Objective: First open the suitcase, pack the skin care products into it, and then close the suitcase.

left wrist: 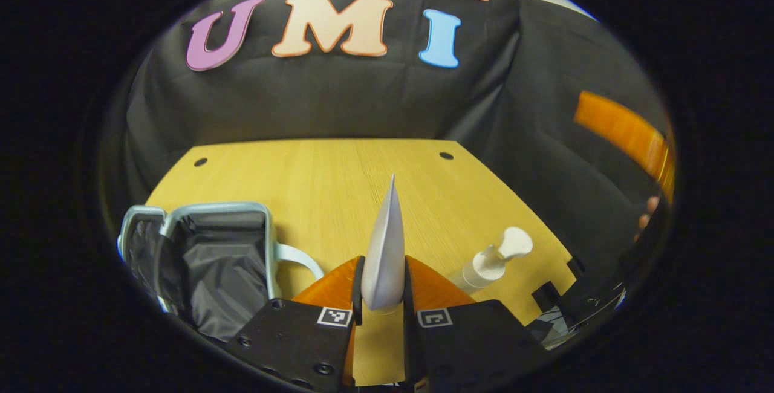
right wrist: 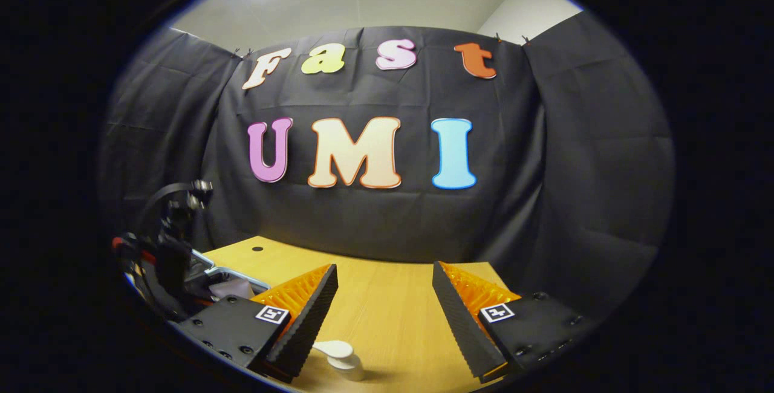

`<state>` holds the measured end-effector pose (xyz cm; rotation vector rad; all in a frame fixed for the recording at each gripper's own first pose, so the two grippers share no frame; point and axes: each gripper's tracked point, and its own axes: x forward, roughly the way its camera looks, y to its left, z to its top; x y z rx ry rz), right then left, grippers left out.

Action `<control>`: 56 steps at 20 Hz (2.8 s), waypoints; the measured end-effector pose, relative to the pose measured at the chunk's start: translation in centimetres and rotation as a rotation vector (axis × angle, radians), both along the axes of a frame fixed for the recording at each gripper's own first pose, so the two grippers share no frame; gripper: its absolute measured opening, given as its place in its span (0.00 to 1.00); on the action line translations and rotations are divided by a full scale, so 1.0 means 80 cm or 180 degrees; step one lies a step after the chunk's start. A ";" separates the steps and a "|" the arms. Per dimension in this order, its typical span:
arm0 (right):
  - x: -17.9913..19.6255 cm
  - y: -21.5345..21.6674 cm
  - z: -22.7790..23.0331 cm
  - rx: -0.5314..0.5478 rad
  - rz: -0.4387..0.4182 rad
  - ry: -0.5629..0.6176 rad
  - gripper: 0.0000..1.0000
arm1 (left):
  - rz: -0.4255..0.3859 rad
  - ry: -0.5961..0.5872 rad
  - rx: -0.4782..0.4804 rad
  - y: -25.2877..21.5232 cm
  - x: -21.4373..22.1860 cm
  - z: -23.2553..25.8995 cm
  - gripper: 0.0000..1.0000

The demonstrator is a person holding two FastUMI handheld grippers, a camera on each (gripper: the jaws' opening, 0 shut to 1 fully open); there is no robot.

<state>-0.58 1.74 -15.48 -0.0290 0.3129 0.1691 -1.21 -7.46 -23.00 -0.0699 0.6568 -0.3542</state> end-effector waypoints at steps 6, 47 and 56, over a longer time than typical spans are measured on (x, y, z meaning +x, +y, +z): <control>-0.019 0.033 -0.101 -0.0085 0.0219 0.0426 0.99 | 0.0268 -0.0148 -0.0005 0.049 -0.005 0.050 0.24; -0.097 0.203 -0.118 0.0708 0.0648 0.1390 0.55 | 0.0610 0.1215 0.0536 0.284 -0.019 -0.146 0.34; -0.100 0.311 -0.136 0.0668 0.0925 0.1622 0.57 | 0.0531 0.0645 0.0152 0.296 0.015 -0.099 0.84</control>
